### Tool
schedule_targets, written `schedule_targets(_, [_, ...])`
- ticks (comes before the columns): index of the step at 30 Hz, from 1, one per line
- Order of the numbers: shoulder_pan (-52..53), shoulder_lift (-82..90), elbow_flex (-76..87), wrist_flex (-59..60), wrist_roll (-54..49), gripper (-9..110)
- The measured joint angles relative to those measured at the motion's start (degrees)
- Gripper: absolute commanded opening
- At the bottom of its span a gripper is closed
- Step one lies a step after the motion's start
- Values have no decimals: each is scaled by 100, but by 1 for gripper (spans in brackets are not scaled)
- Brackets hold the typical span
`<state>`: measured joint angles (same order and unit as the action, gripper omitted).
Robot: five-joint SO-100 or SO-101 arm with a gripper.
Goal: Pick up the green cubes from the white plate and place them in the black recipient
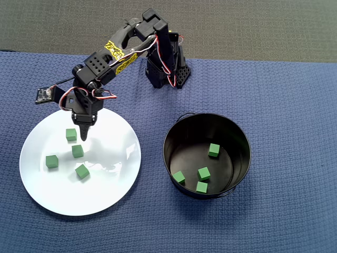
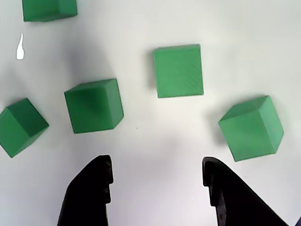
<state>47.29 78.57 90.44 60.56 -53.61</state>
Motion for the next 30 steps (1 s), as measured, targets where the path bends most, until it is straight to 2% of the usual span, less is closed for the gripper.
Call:
schedule_targets(14, [158,-527,-158,-527,-343,23])
schedule_targets(22, [272,-633,-158,-809,-729,22])
schedule_targets(30, [281,-633,-158,-844,-694,21])
